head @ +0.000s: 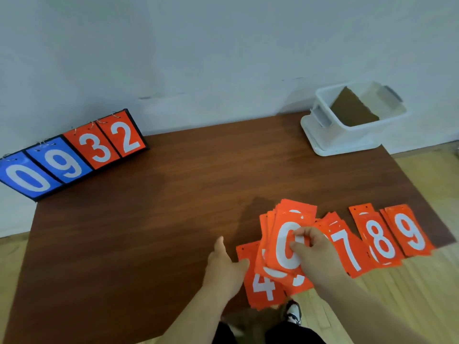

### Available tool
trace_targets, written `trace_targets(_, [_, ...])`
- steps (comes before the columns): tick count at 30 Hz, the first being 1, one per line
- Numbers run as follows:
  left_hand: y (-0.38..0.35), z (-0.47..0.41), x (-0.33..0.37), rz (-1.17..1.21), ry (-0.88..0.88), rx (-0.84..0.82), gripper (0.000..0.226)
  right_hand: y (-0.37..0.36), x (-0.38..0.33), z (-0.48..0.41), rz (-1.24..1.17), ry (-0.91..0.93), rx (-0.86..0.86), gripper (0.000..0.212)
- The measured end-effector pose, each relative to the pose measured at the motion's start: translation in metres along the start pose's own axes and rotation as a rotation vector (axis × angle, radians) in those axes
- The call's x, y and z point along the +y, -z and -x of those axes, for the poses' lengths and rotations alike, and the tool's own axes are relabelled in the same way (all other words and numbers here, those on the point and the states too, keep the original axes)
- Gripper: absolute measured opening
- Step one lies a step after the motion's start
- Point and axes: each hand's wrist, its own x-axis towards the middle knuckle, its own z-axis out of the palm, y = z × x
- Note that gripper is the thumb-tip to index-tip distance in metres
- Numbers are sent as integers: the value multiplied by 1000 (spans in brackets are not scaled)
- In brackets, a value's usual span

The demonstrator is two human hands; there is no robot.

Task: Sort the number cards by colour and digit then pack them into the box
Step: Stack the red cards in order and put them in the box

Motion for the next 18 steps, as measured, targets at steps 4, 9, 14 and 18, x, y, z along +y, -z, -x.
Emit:
trace_targets(4, [-63, 0, 4, -241, 115, 39, 119, 38, 25, -20, -11, 7, 41, 19])
trace_targets(9, [-109, 6, 13, -370, 189, 295, 123, 81, 44, -41, 13, 4, -38, 16])
trace_targets(14, [-124, 20, 10, -148, 206, 422, 118, 107, 52, -56, 7, 25, -153, 17])
trace_targets(18, [-129, 35, 5, 34, 101, 413, 109, 120, 56, -58, 28, 42, -245, 17])
